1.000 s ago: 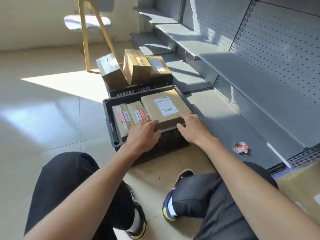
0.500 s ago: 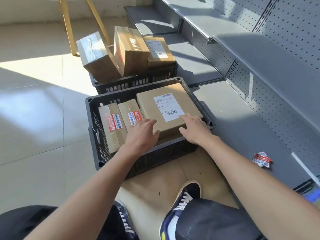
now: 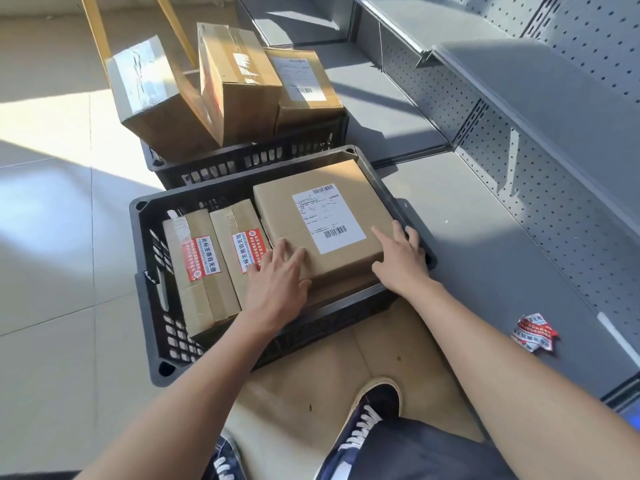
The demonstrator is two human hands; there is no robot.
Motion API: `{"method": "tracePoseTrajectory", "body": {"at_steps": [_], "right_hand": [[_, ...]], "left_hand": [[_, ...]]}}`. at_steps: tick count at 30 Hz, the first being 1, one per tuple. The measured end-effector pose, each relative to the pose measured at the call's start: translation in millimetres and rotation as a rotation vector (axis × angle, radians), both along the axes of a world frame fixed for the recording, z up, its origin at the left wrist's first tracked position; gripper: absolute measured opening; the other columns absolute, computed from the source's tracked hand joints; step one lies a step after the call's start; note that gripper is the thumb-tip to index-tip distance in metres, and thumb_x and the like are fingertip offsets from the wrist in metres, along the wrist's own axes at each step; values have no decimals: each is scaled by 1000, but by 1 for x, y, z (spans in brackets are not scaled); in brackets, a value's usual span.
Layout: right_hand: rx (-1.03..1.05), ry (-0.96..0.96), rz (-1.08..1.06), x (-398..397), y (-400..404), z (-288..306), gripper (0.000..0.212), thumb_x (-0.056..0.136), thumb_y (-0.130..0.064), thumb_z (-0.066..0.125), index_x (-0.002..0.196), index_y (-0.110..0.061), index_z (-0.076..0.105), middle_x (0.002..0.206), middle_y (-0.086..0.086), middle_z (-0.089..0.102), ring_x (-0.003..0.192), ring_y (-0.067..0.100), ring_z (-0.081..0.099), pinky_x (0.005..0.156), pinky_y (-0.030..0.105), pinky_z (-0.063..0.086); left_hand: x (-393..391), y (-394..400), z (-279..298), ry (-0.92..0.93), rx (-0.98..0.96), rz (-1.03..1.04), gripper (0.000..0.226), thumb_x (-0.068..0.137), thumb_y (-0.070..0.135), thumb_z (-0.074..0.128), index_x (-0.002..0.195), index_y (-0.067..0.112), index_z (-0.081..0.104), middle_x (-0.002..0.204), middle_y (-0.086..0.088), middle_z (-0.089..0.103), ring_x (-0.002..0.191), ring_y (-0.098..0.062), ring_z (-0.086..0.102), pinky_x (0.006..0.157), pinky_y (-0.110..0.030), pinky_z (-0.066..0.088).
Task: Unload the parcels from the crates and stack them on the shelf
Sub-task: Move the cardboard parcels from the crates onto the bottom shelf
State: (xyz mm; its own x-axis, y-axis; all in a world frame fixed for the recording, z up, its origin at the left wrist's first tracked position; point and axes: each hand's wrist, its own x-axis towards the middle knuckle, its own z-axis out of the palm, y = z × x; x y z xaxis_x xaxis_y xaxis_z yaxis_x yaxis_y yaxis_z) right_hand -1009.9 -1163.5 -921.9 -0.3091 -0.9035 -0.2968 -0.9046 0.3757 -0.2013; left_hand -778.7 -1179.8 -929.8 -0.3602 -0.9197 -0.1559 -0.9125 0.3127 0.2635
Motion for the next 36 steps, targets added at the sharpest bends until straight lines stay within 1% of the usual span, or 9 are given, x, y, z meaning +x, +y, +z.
{"method": "tracePoseTrajectory", "body": {"at_steps": [4, 10, 15, 19, 21, 23, 27, 31, 36], "right_hand": [[-67, 47, 17, 1, 1, -11, 74, 89, -9, 51, 155, -32, 28, 166, 10, 12, 149, 33, 8, 119, 52, 19], [-131, -40, -17, 6, 2, -19, 68, 91, -16, 56, 154, -28, 33, 165, 11, 13, 144, 36, 18, 116, 50, 29], [-172, -74, -13, 1, 0, -19, 71, 86, -17, 61, 151, -28, 36, 156, 4, 23, 133, 37, 30, 108, 50, 38], [-123, -132, -1, -8, -4, -18, 80, 85, -19, 64, 155, -34, 29, 162, -1, 12, 139, 34, 22, 106, 49, 40], [-97, -159, 18, -14, -6, -18, 84, 85, -21, 67, 156, -38, 26, 163, -3, 7, 142, 34, 23, 106, 50, 41], [-73, -188, 47, -20, -8, -18, 88, 85, -25, 70, 156, -42, 21, 165, -5, 2, 146, 33, 24, 110, 50, 38], [-47, -199, 76, -23, -10, -20, 96, 85, -37, 74, 157, -48, 12, 167, -6, -10, 151, 31, 18, 115, 51, 32], [-93, -211, 75, -22, -10, -23, 92, 87, -37, 75, 156, -48, 16, 167, -7, -8, 150, 30, 19, 113, 52, 34], [-191, -245, 78, -22, -7, -20, 83, 87, -34, 76, 155, -44, 29, 167, -4, 0, 149, 29, 17, 115, 54, 32]], "left_hand": [[4, -3, -4, 10, -5, 14, 56, 95, 39, 59, 147, 29, 39, 163, -6, 22, 141, -33, 36, 109, -52, 33], [4, -1, -7, 2, -10, 38, 56, 96, 38, 56, 148, 30, 37, 167, -6, 14, 143, -34, 29, 111, -53, 28], [-2, -1, -6, 53, 29, 37, 62, 93, 45, 59, 149, 36, 36, 167, -4, 13, 144, -35, 26, 114, -53, 24], [-10, -4, -5, 76, 54, 86, 65, 90, 45, 62, 149, 40, 35, 167, -5, 9, 144, -37, 23, 114, -52, 20], [-13, -4, -8, 71, 59, 102, 68, 90, 45, 62, 151, 41, 32, 168, -5, 3, 145, -38, 20, 115, -52, 18], [-13, -6, -11, 93, 70, 123, 72, 89, 44, 63, 153, 42, 29, 169, -5, -1, 147, -37, 16, 117, -52, 14], [-15, -11, -18, 108, 70, 132, 78, 88, 42, 65, 155, 42, 25, 169, -5, -6, 149, -39, 11, 120, -53, 11], [-22, -9, -24, 87, 23, 155, 80, 89, 47, 66, 156, 40, 23, 169, -6, -6, 147, -42, 11, 119, -54, 12], [-24, -9, -21, 205, -25, 178, 74, 86, 47, 72, 151, 42, 37, 166, -1, 10, 146, -40, 14, 116, -55, 22]]}}
